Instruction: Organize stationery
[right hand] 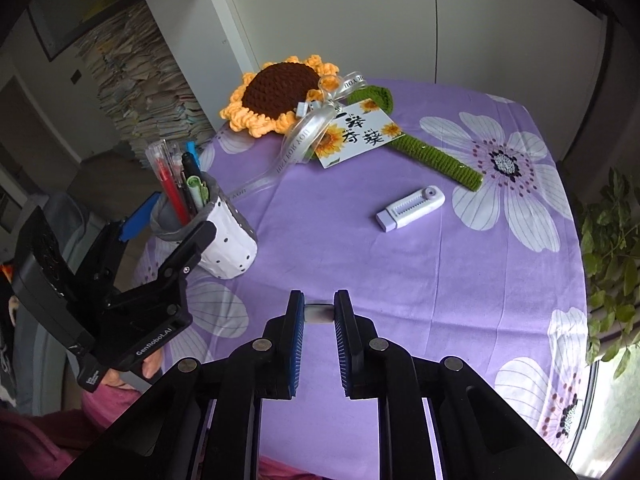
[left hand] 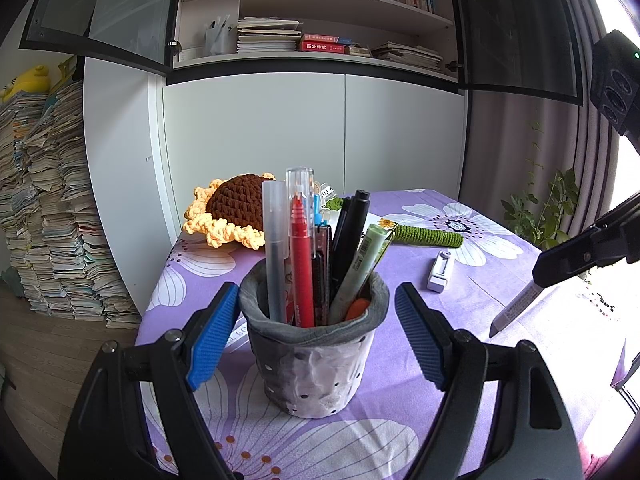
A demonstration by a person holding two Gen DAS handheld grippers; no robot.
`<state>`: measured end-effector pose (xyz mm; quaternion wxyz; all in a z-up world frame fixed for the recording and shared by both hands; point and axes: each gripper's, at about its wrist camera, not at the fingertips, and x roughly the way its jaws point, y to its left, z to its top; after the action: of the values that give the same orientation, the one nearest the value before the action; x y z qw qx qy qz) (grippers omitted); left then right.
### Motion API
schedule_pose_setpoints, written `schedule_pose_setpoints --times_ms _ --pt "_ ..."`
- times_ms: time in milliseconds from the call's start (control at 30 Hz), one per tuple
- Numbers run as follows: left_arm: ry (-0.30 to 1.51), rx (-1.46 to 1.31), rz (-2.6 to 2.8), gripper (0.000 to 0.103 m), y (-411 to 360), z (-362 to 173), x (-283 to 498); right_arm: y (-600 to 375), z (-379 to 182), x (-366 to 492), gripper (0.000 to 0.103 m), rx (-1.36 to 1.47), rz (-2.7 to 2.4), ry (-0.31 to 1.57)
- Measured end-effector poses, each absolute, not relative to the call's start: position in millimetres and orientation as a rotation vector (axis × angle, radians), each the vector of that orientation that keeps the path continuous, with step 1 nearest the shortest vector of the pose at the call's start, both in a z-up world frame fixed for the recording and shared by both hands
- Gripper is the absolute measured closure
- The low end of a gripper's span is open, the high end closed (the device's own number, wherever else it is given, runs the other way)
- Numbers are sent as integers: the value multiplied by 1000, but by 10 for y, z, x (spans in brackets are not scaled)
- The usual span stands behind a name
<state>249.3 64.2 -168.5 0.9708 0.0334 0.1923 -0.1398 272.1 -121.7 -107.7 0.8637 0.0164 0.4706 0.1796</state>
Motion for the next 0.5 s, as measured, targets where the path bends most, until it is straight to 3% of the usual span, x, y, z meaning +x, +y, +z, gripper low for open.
schedule_pose_setpoints --times_ms 500 --pt "389 67 -283 24 644 -1684 2493 -681 -477 2723 86 52 643 810"
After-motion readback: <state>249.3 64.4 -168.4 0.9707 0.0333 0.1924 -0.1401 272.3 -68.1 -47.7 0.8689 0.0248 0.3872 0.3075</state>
